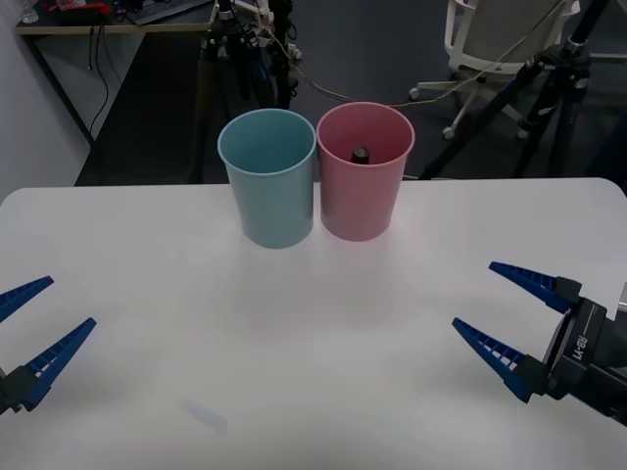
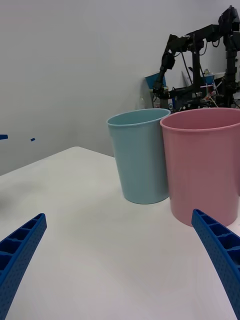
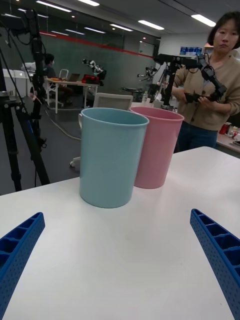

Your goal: Grasp the object on the table and drop it into the matching bin: aluminum can to the light blue bin, PET bottle to the pink bin.

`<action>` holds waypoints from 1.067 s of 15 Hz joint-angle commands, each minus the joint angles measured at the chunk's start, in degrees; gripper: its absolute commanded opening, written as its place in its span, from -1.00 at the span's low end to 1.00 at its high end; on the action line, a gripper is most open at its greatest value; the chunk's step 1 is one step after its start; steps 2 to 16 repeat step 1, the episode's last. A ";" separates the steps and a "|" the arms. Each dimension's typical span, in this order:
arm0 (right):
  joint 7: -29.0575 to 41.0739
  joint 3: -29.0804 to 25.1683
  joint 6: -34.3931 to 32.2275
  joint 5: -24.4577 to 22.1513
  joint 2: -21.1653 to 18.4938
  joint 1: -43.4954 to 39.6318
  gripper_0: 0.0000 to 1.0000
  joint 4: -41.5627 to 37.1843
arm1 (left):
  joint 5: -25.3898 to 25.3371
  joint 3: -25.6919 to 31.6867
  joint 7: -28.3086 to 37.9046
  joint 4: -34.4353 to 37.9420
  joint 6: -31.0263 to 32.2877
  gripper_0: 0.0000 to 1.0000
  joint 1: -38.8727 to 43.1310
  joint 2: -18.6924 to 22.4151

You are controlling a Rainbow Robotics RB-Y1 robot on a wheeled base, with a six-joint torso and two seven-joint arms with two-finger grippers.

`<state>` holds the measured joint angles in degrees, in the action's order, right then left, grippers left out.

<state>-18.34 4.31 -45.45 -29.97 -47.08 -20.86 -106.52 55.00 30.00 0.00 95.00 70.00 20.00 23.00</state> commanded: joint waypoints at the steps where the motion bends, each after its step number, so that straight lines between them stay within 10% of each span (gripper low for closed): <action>1: 0.32 -0.01 0.10 -0.17 0.06 -0.41 1.00 0.00 | 0.00 0.00 0.00 0.00 0.00 1.00 0.00 0.00; 16: 0.32 -0.01 0.10 -0.17 0.06 -0.41 1.00 0.00 | 0.00 0.00 0.00 0.00 0.00 1.00 0.00 0.00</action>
